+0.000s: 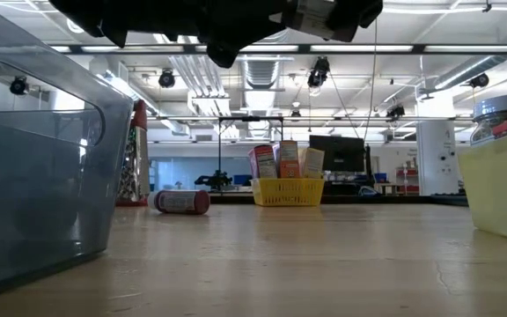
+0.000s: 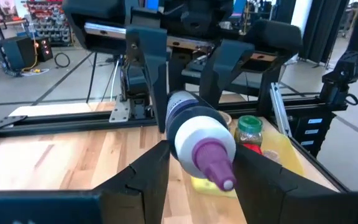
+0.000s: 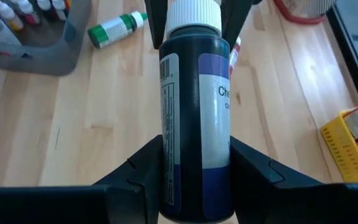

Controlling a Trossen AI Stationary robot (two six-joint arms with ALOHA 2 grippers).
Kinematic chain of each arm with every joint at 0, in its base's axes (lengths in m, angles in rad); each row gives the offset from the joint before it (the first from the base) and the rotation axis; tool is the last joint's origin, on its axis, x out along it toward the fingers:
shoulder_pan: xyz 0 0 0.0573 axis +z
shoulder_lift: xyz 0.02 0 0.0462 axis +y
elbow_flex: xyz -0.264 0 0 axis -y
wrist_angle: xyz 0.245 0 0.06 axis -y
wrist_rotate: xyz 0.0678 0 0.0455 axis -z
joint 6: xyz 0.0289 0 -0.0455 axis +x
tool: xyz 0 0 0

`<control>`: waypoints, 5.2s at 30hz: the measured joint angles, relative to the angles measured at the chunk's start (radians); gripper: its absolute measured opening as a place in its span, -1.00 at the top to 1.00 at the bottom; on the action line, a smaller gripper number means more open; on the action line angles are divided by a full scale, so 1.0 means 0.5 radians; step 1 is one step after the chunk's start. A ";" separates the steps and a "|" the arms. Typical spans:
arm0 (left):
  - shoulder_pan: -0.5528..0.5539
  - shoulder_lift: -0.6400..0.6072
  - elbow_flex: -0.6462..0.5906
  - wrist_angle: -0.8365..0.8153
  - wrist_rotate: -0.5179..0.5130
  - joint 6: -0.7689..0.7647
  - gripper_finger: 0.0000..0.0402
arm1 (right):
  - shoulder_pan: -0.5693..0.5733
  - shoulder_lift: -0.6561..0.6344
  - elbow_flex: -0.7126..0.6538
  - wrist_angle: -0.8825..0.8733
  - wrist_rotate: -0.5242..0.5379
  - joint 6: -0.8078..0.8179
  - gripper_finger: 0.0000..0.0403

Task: Pick & Place Kitchen Items
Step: Put the large violet food coloring bottle into the black bin

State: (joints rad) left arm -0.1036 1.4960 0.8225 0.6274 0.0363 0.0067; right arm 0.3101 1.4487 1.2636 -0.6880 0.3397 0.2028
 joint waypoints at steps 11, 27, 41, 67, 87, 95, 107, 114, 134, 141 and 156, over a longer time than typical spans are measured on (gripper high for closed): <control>0.004 -0.001 -0.013 -0.040 0.067 -0.009 -0.03 | -0.054 0.073 0.080 -0.029 -0.018 0.002 0.29; 0.003 -0.084 0.051 -0.202 0.081 0.197 -0.11 | -0.055 0.066 0.077 -0.082 -0.014 -0.002 0.30; 0.000 -0.083 0.052 -0.248 -0.053 0.199 -0.08 | -0.062 0.067 0.073 -0.069 0.009 0.007 0.28; 0.003 -0.073 0.045 -0.309 -0.236 0.280 0.50 | -0.112 0.062 0.078 -0.002 0.008 -0.010 0.29; 0.003 -0.083 0.052 -0.321 -0.053 0.309 -0.03 | -0.110 0.061 0.076 -0.026 0.008 -0.012 0.31; 0.003 -0.098 0.100 -0.317 -0.060 0.370 -0.05 | -0.110 0.064 0.075 -0.037 0.000 -0.024 0.36; 0.000 -0.227 0.141 -0.595 -0.057 0.314 -0.05 | -0.114 0.070 0.070 -0.077 0.005 -0.034 0.35; 0.002 -0.211 0.111 -0.629 -0.204 0.353 -0.05 | -0.113 0.066 0.071 -0.048 0.008 -0.038 0.31; 0.004 -0.211 0.109 -0.522 -0.145 0.354 -0.04 | -0.122 0.065 0.073 0.036 -0.001 -0.085 0.30; 0.008 -0.211 0.108 -0.467 -0.144 0.415 -0.04 | -0.134 0.064 0.073 0.051 -0.003 -0.098 0.35; 0.018 -0.211 0.108 -0.475 -0.164 0.416 0.09 | -0.144 0.064 0.074 0.049 -0.006 -0.101 0.35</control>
State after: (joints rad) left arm -0.0944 1.3907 0.8764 0.3897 -0.0457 0.2146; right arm 0.2382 1.4807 1.3006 -0.6636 0.3367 0.1524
